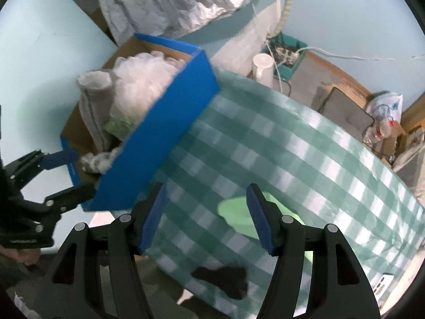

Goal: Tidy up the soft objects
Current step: 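Move both grippers back over the table toward the light green cloth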

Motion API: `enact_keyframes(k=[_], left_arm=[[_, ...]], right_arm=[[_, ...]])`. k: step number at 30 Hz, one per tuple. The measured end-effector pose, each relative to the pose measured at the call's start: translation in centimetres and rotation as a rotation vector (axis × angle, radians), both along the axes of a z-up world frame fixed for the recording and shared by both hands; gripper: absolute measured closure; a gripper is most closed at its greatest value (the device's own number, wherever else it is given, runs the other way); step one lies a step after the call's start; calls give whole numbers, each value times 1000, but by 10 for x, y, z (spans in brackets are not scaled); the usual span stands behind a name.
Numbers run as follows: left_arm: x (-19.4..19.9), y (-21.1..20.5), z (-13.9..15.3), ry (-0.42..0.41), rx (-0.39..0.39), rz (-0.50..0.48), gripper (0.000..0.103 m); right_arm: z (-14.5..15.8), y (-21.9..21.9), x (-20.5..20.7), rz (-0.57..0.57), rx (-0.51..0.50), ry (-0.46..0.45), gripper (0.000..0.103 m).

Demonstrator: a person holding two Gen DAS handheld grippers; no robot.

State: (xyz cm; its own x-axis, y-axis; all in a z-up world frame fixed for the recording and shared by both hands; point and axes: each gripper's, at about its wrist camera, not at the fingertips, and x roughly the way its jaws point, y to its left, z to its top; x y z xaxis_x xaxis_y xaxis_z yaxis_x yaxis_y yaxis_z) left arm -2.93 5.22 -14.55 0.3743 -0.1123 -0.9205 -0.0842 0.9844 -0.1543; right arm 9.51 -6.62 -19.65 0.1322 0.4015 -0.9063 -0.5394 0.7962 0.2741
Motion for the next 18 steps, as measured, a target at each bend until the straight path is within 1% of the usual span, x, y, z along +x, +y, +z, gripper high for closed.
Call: enact_keyframes(k=[3, 9, 14, 18], left_arm=[[2, -17, -4, 12, -2, -31, 26], [8, -49, -15, 38, 20, -85, 25], [11, -66, -28, 67, 47, -116, 25], [12, -78, -39, 90, 56, -131, 25]], right_arm=[[-10, -16, 2, 6, -26, 8, 39], [-34, -39, 5, 27, -79, 28, 39], [-49, -51, 5, 43, -86, 47, 39], [-63, -53, 5, 83, -100, 45, 38]])
